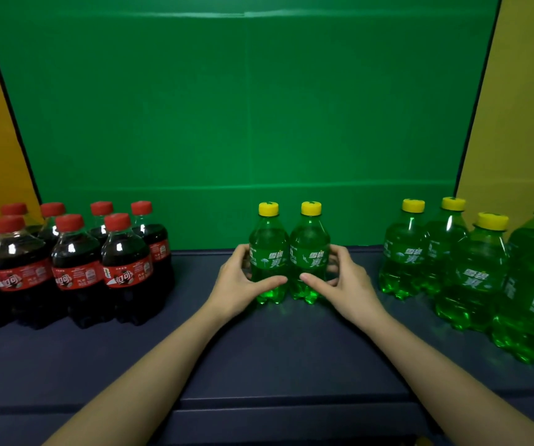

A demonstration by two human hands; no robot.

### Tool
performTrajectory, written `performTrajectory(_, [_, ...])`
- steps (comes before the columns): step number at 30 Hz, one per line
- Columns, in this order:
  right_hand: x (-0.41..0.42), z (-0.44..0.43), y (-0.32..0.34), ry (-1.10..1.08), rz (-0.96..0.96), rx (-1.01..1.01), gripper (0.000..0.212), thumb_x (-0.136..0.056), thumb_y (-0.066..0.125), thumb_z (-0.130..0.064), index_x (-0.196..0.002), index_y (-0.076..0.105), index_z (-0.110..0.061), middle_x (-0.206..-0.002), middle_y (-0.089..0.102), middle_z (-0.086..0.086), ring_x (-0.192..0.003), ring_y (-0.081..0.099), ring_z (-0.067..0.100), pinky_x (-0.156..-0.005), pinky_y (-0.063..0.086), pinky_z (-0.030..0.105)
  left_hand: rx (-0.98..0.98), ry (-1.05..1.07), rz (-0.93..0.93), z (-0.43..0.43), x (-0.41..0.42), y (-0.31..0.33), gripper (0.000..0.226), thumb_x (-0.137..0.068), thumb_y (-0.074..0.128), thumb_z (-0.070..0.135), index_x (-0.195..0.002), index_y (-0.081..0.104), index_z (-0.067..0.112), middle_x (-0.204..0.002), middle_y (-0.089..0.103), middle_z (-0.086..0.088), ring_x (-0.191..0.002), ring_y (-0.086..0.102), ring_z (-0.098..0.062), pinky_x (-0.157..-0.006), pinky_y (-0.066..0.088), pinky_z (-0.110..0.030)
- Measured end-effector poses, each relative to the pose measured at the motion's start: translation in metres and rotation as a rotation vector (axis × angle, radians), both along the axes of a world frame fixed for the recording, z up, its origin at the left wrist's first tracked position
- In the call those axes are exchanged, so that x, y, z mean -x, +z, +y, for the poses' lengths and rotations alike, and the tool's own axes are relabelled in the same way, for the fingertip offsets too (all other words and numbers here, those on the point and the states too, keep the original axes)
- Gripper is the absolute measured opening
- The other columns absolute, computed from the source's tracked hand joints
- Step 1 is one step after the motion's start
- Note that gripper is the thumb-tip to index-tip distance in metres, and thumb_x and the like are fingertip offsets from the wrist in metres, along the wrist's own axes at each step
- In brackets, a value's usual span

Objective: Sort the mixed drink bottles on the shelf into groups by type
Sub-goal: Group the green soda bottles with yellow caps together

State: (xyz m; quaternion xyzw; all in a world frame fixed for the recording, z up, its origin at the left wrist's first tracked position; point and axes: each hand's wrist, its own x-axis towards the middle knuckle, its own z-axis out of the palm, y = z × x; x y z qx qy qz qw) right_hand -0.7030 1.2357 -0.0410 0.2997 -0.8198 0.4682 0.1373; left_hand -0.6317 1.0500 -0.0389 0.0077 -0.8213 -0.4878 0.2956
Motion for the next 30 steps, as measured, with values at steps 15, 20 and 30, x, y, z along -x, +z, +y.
performTrajectory(15, [0.025,-0.009,0.002,-0.078,-0.021,-0.06,0.074,-0.078,0.069,-0.04,-0.135,0.034,-0.011,-0.135,0.052,0.007,-0.122,0.051,0.022,-0.099,0.044,0.041,0.066,0.112,-0.037,0.007,0.03,0.002,0.066,-0.07,0.08,0.026,-0.124,0.047,0.009,-0.102,0.053,0.009,-0.096,0.052,-0.011,-0.084,0.039,-0.016])
performTrajectory(20, [0.03,-0.011,0.0,-0.07,-0.029,-0.05,0.074,-0.078,0.069,-0.04,-0.137,0.033,-0.01,-0.137,0.05,0.007,-0.123,0.05,0.022,-0.1,0.042,0.042,0.058,0.097,-0.024,0.006,0.035,-0.001,0.064,-0.071,0.079,0.025,-0.124,0.048,0.009,-0.107,0.059,0.006,-0.096,0.055,-0.007,-0.081,0.037,-0.007])
performTrajectory(30, [0.009,0.017,0.014,-0.085,0.041,-0.136,0.064,-0.086,0.061,-0.038,-0.139,0.033,-0.015,-0.142,0.041,0.003,-0.127,0.043,0.02,-0.104,0.038,0.039,0.335,0.294,0.1,0.021,0.009,0.007,0.068,-0.083,0.065,0.033,-0.136,0.032,0.005,-0.134,0.041,-0.008,-0.125,0.038,-0.02,-0.101,0.033,-0.029])
